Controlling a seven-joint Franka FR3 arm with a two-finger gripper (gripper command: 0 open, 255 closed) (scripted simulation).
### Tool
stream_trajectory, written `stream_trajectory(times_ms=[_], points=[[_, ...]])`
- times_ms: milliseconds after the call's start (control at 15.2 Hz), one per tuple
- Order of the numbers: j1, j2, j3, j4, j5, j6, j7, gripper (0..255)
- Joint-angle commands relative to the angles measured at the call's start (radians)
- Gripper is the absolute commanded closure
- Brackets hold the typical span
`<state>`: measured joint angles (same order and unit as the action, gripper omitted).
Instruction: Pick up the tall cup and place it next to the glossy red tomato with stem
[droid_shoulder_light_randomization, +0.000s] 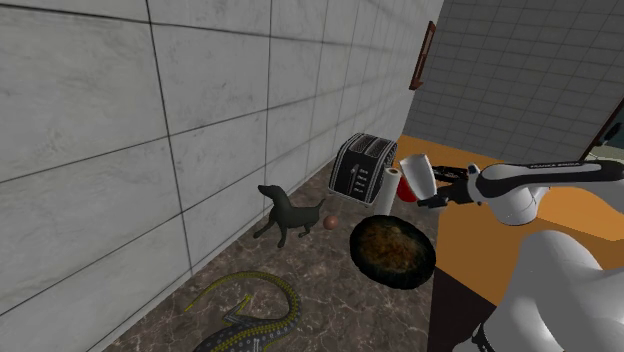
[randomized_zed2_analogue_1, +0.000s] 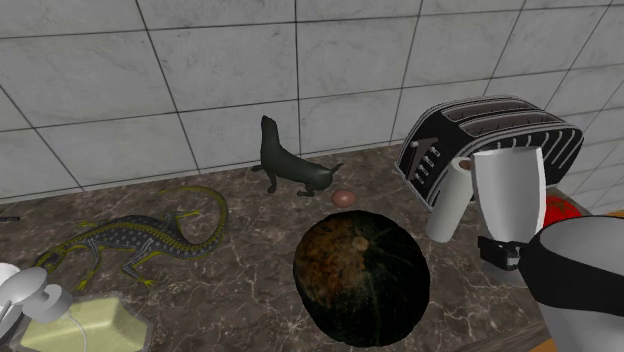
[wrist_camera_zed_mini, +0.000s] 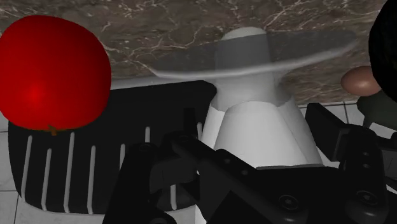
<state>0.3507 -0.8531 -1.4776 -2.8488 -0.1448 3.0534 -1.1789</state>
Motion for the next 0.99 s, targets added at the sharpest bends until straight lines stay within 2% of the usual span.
stream_trajectory(times_ms=[0,726,924], points=[[0.038,0.001,-0.049,-0.001,-0.002,0.031,-0.021,255],[0.237,-0.031,-0.306,0.018,-0.02,0.167,-0.132,255],[0.237,-0.031,-0.306,0.018,-0.02,0.167,-0.132,255]])
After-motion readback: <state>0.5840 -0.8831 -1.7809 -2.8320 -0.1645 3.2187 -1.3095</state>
